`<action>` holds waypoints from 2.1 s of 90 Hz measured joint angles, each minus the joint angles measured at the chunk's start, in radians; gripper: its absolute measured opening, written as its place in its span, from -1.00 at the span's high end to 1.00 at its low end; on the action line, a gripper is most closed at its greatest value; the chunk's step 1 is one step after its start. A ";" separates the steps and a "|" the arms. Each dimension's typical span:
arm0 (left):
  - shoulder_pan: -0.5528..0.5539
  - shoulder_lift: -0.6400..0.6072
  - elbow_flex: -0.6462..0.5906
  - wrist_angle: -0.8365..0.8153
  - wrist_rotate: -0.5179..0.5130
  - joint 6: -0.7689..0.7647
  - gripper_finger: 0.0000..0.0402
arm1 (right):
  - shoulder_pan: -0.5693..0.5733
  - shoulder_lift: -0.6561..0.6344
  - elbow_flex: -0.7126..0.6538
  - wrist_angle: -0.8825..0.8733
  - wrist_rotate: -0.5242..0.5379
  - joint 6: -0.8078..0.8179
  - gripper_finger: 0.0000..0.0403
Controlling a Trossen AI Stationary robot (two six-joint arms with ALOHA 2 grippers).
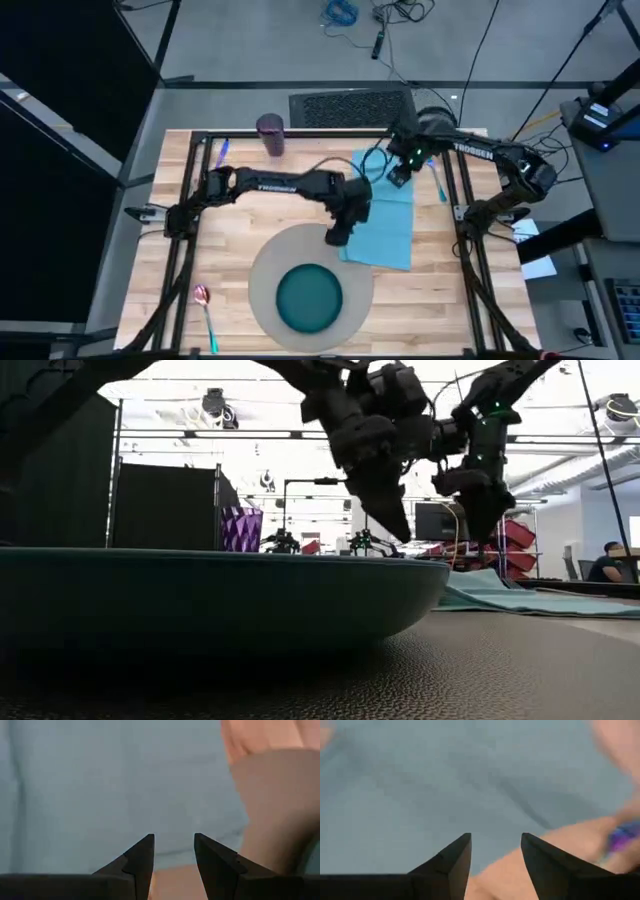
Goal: Set table place
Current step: Fold the blue table napkin
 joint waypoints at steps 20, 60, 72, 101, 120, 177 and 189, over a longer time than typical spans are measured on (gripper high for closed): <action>-0.056 0.000 0.000 -0.076 0.000 -0.019 0.38 | 0.208 -0.063 -0.051 -0.023 0.081 0.089 0.17; -0.135 0.001 0.000 0.075 -0.006 -0.149 0.38 | 0.505 -0.345 -0.420 0.333 0.043 0.509 0.17; -0.166 0.001 0.000 0.120 -0.088 -0.196 0.38 | 0.616 -0.359 -0.469 0.424 0.046 0.600 0.17; -0.198 0.001 -0.090 0.216 -0.216 -0.330 0.38 | 0.801 -0.320 -0.484 0.511 0.196 0.734 0.17; -0.221 0.001 -0.105 0.214 -0.290 -0.359 0.38 | 0.837 -0.310 -0.484 0.533 0.265 0.761 0.17; -0.253 0.045 -0.103 0.213 -0.412 -0.368 0.38 | 0.836 -0.310 -0.484 0.588 0.294 0.741 0.17; -0.253 0.051 -0.104 0.203 -0.449 -0.361 0.38 | 0.836 -0.310 -0.484 0.587 0.294 0.747 0.17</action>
